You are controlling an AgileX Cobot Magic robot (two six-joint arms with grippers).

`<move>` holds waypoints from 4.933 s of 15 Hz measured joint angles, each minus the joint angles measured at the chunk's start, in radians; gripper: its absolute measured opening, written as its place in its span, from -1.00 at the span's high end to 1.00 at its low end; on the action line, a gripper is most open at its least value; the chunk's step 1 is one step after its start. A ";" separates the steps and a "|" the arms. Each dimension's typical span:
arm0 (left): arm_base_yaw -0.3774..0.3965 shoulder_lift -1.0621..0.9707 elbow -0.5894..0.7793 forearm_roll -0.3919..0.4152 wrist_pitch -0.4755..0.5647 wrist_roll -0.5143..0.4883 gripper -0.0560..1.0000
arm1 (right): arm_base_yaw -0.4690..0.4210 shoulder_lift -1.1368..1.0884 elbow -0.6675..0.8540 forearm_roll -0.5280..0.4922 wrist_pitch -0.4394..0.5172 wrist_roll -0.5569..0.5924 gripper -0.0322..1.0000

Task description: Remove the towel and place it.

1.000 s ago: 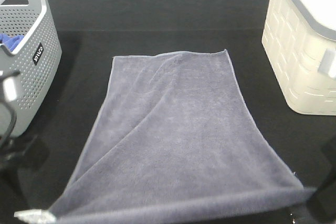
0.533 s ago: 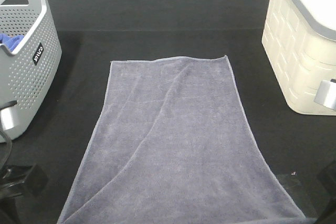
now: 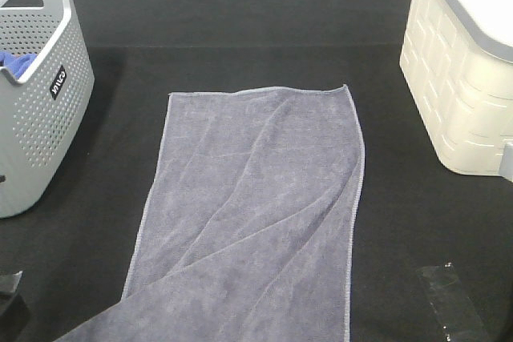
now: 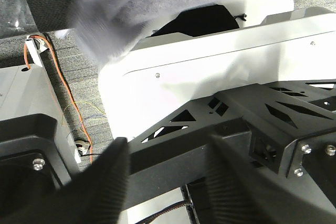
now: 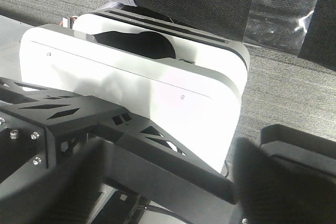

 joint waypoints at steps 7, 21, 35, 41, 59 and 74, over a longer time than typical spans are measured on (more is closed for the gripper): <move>0.000 0.000 0.000 0.000 0.003 0.000 -0.33 | 0.000 0.000 0.000 -0.018 0.000 0.000 -0.57; 0.000 0.002 -0.231 0.134 -0.237 0.012 -0.33 | 0.000 0.000 -0.212 -0.188 -0.086 0.040 -0.55; 0.007 0.423 -0.678 0.395 -0.458 0.015 -0.22 | 0.000 0.490 -0.698 -0.206 -0.322 0.072 -0.28; 0.067 0.767 -1.098 0.394 -0.268 0.015 -0.22 | 0.000 0.785 -1.012 -0.208 -0.306 0.070 -0.13; 0.124 1.158 -1.541 0.328 -0.223 0.061 -0.22 | -0.043 1.510 -1.585 -0.452 -0.325 0.105 0.09; 0.124 1.293 -1.616 0.468 -0.259 -0.045 -0.22 | -0.041 1.553 -1.588 -0.455 -0.353 0.106 0.94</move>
